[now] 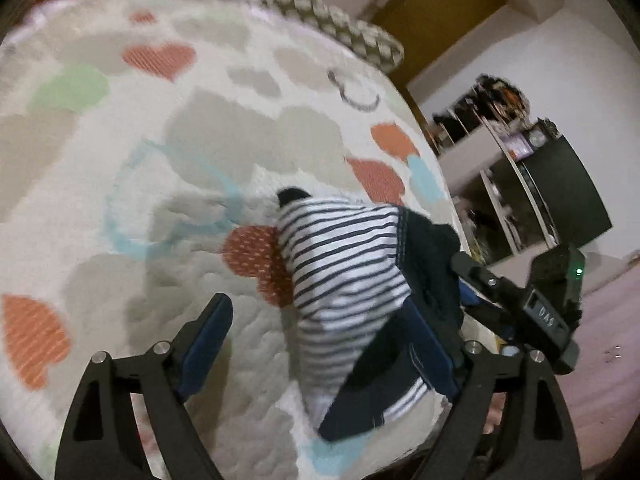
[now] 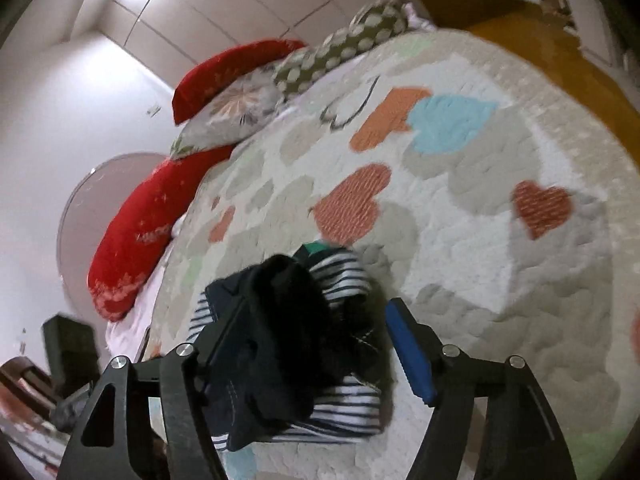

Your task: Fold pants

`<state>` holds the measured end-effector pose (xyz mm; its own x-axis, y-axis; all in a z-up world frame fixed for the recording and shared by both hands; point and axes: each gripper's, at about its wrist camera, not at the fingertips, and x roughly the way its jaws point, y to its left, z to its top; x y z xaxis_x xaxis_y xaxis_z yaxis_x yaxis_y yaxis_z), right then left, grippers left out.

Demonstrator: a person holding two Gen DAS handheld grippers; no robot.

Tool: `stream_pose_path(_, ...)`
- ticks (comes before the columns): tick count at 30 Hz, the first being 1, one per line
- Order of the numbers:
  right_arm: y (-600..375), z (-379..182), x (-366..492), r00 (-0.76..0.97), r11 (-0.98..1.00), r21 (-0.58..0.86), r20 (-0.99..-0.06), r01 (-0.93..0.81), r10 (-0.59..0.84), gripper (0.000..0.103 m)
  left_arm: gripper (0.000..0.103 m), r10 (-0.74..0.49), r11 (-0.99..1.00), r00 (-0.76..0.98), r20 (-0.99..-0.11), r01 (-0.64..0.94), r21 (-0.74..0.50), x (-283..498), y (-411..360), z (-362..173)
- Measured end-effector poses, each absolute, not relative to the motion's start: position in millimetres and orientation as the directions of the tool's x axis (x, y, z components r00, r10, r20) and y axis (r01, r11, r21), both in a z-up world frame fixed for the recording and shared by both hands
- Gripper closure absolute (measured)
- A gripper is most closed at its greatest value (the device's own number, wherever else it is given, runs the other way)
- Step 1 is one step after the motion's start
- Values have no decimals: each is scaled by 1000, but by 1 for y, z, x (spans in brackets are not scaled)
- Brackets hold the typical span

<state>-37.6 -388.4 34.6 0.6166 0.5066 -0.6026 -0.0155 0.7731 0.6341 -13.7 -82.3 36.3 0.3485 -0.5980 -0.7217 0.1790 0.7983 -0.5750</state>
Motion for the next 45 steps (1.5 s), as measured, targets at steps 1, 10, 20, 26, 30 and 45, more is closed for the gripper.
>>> stream_pose_path(1,-385,28,-32,599,770,638,-609,-18,520,27,17,-620,783,320,-716,189,-593,-7,-91,30)
stream_pose_path(10,-366,12,-14,527,675,735,-548,-66,649,53,35,-706,707,260,-659,204,-677,11,-123,31)
stream_pose_path(20,-335,48,33,544,692,708,-528,-141,652,56,32,-530,841,377,-760,123,-526,72,-100,54)
stream_pose_path(26,-336,22,50,523,766,643,-652,-3,549,50,32,-473,869,378,-796,54,-492,65,-75,47)
stream_pose_path(30,-353,44,30,591,798,602,-635,-26,498,50,32,-438,886,462,-771,78,-457,29,-63,68)
stream_pose_path(45,-286,36,63,455,697,708,-586,-117,671,49,32,-389,920,526,-756,184,-346,-16,-110,40)
